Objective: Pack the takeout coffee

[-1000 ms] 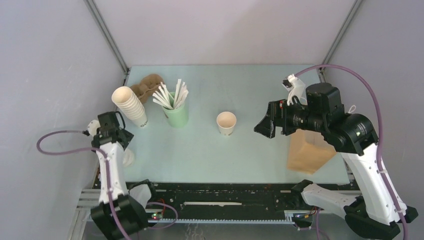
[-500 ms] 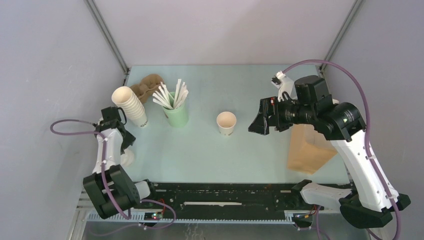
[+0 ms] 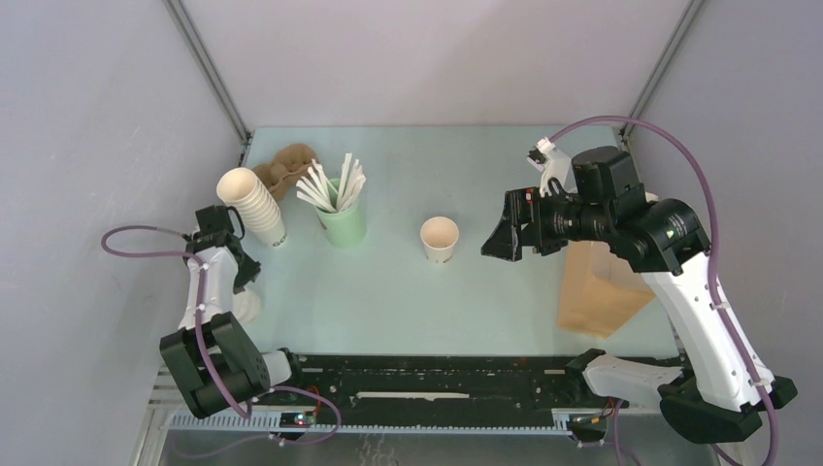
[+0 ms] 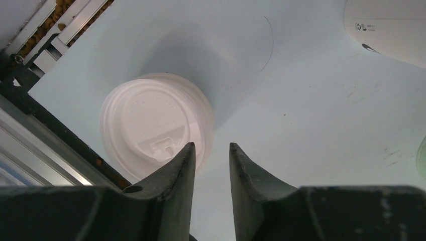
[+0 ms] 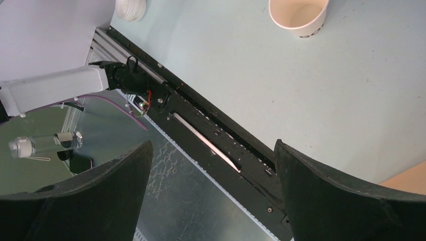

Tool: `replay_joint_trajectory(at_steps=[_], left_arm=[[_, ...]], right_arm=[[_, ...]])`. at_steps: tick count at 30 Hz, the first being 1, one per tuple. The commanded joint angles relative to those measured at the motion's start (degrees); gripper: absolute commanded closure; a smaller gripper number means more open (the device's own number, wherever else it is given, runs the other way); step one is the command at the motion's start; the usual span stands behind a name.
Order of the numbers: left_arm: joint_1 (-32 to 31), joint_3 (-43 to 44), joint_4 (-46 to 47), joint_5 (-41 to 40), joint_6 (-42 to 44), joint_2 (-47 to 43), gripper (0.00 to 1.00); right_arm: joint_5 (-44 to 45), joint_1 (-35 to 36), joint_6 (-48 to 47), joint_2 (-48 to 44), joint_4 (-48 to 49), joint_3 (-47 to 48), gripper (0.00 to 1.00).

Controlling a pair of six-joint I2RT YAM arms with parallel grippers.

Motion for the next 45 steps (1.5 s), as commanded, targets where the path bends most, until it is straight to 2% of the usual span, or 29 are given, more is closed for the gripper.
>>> replay_joint_trajectory(at_steps=[1, 5, 12, 20, 29, 45], left_arm=[[0.95, 1.89, 2.17, 1.19, 1.41, -0.29, 0.65], [1.19, 1.53, 2.26, 1.04, 1.93, -0.79, 0.67], [2.34, -0.48, 3.24, 1.65, 2.38, -0.50, 0.62], [2.90, -1.90, 4.69, 2.35, 3.05, 0.49, 0.69], [2.98, -3.40, 5.67, 2.83, 3.00, 0.78, 0.70], [3.06, -2.98, 5.15, 1.76, 3.83, 0.02, 0.89]], right_arm=[[-0.42, 0.27, 1.01, -0.09, 0.96, 2.07, 0.02], [-0.46, 0.31, 1.15, -0.02, 1.10, 1.97, 0.02], [-0.19, 0.39, 1.84, -0.58, 1.72, 1.21, 0.02], [-0.09, 0.66, 2.13, -0.59, 1.84, 1.02, 0.02], [0.09, 1.01, 2.23, -0.59, 1.90, 0.97, 0.02], [0.12, 1.11, 2.14, -0.76, 1.91, 0.66, 0.02]])
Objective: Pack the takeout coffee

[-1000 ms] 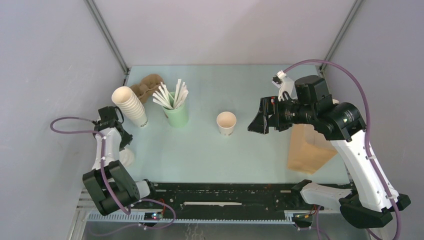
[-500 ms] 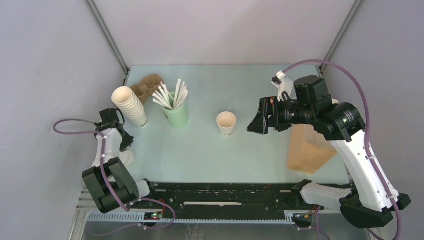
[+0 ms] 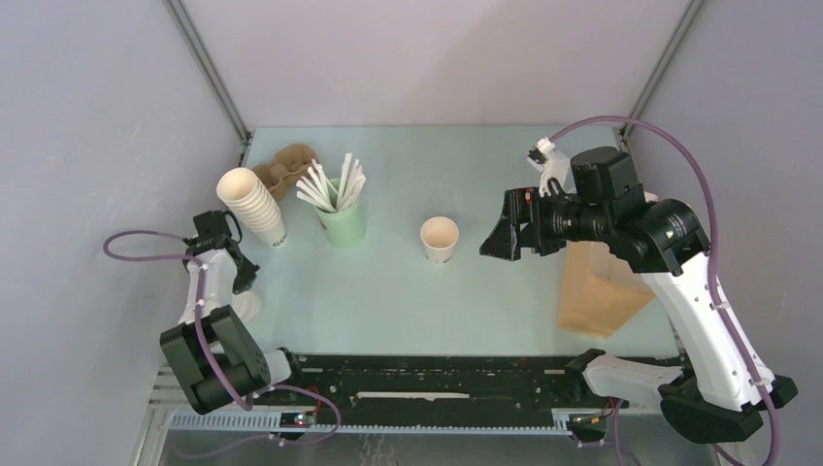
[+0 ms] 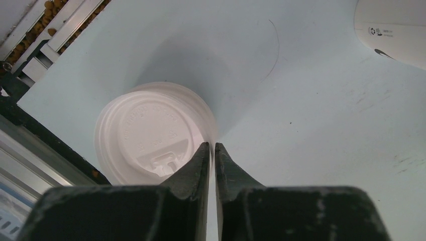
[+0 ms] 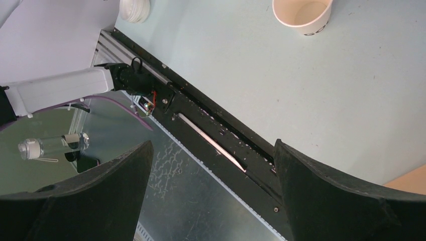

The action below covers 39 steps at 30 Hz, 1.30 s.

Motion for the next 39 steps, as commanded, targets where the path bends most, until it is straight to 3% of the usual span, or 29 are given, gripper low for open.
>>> replay_joint_trajectory(at_steps=[1, 9, 22, 29, 34, 39], left_arm=[[0.48, -0.46, 0.69, -0.79, 1.52, -1.46, 0.90], [0.49, 1.44, -2.06, -2.02, 2.35, -3.94, 0.97], [0.44, 2.96, -4.99, -2.36, 2.29, -5.80, 1.00], [0.37, 6.03, -7.56, -1.12, 3.99, -1.44, 1.00], [0.33, 6.85, -8.30, -0.27, 4.64, -0.16, 0.91], [0.28, 8.70, -10.28, -2.83, 4.34, -2.28, 0.69]], right_arm=[[-0.14, 0.43, 0.32, -0.81, 1.75, 0.54, 0.02], [-0.58, 0.47, 0.48, -1.27, 2.44, -0.56, 0.02], [-1.03, 0.44, -0.13, -1.34, 2.93, -1.05, 0.02], [-1.11, 0.36, -0.06, -1.63, 3.18, -1.58, 0.02], [-1.16, 0.36, -0.06, -1.56, 3.27, -1.62, 0.02], [-1.28, 0.35, -0.15, -1.47, 3.27, -1.54, 0.02]])
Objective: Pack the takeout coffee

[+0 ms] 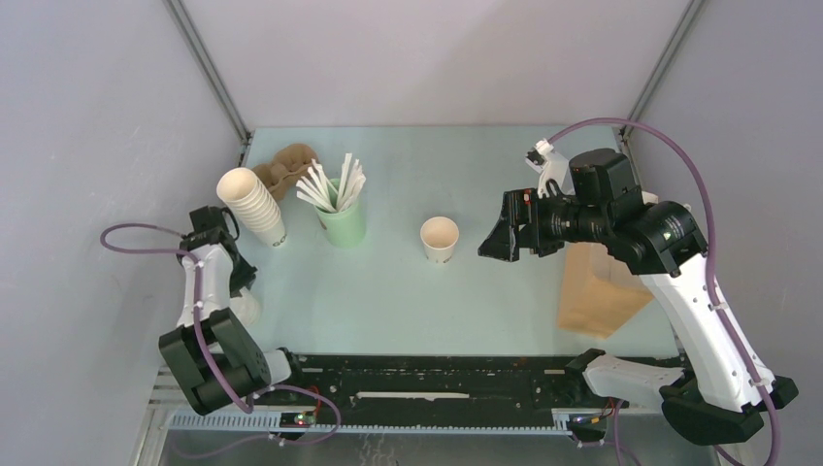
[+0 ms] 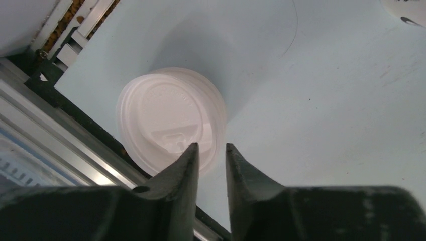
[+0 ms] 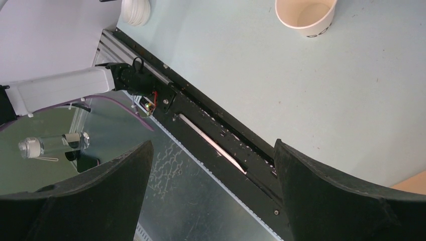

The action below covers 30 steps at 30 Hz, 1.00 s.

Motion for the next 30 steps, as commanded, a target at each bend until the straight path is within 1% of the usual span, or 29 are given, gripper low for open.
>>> replay_joint_trajectory(at_steps=[1, 3, 5, 6, 7, 9, 12, 16, 18, 21, 26, 30], left_arm=[[0.28, 4.99, -2.77, -2.60, 0.55, -2.84, 0.63], [0.48, 5.14, -4.04, -5.24, -0.15, -5.55, 0.53], [1.39, 4.27, -4.87, -8.49, -2.16, -8.57, 0.41], [2.11, 4.35, -5.62, -8.98, -2.75, -9.63, 0.37], [3.19, 4.19, -5.56, -8.42, -3.55, -10.58, 0.36], [7.36, 2.45, -4.10, -5.15, -5.37, -12.19, 0.36], [14.00, -0.06, -3.27, 0.78, -8.13, -13.42, 0.41], [18.73, -4.75, -0.56, 2.52, -11.32, -15.36, 0.41], [20.38, -4.60, -1.05, 2.00, -12.32, -14.91, 0.40], [25.39, -6.53, -0.14, 6.69, -14.46, -13.88, 0.41], [28.10, -8.10, 2.70, 10.20, -14.83, -12.17, 0.46], [28.38, -8.33, 3.38, 11.04, -14.33, -9.85, 0.49]], right_arm=[[-0.98, 0.15, -0.28, -0.86, 1.74, 0.06, 0.02], [-0.98, 0.09, -0.45, -0.86, 1.62, 0.19, 0.02], [-0.90, 0.05, -0.76, -0.92, 1.45, 0.31, 0.02], [-0.90, 0.05, -0.93, -0.94, 1.39, 0.32, 0.02], [-0.90, -0.03, -1.07, -0.95, 1.37, 0.31, 0.02], [-1.11, -0.12, -1.56, -0.95, 1.23, 0.33, 0.01], [-1.49, -0.51, -2.41, -1.03, 0.82, 0.50, 0.01], [-2.22, -1.36, -3.77, -1.12, 0.31, 0.72, 0.01], [-2.38, -1.78, -4.68, -1.14, -0.03, 0.84, 0.01], [-2.52, -1.81, -5.13, -1.12, -0.02, 0.60, 0.01], [-2.58, -1.80, -5.44, -1.11, 0.32, 0.44, 0.01], [-2.55, -1.80, -5.45, -1.34, 0.54, -0.06, 0.01]])
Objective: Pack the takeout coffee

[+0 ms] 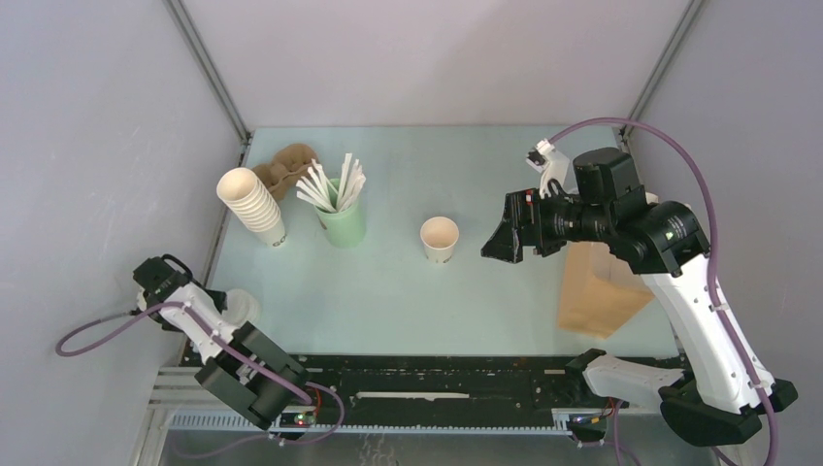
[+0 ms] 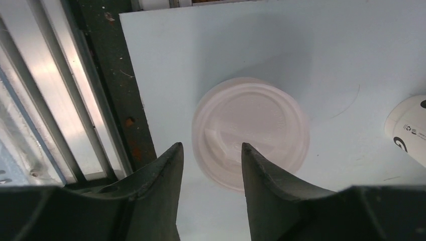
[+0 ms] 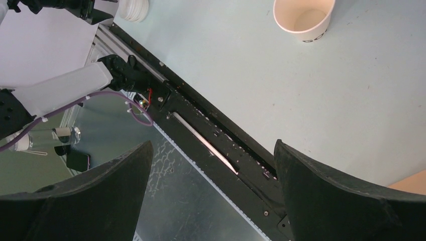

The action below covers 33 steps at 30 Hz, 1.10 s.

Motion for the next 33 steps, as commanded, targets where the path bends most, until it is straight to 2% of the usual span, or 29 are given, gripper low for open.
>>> replay_joint_trajectory(at_steps=[1, 4, 13, 25, 33], left_arm=[[0.92, -1.06, 3.38, 3.19, -1.01, 1.65, 0.51], [1.08, -0.85, 3.05, 2.98, -0.98, 2.91, 0.55], [1.68, -0.09, 0.55, -1.17, -2.25, 5.70, 0.55], [2.40, -0.43, 2.11, -0.85, -1.59, 7.72, 0.71], [2.51, -0.54, 2.31, -0.94, -1.56, 8.31, 0.73]], right_arm=[[-0.65, -0.03, -1.49, -1.35, 0.89, -0.22, 0.01], [-0.64, -0.09, -1.36, -1.49, 1.14, -0.57, 0.01], [-0.55, -0.16, -1.31, -1.67, 1.43, -0.73, 0.01], [-0.73, -0.16, -1.18, -1.50, 1.63, -0.91, 0.01], [-0.62, -0.16, -1.19, -1.58, 1.67, -1.12, 0.01]])
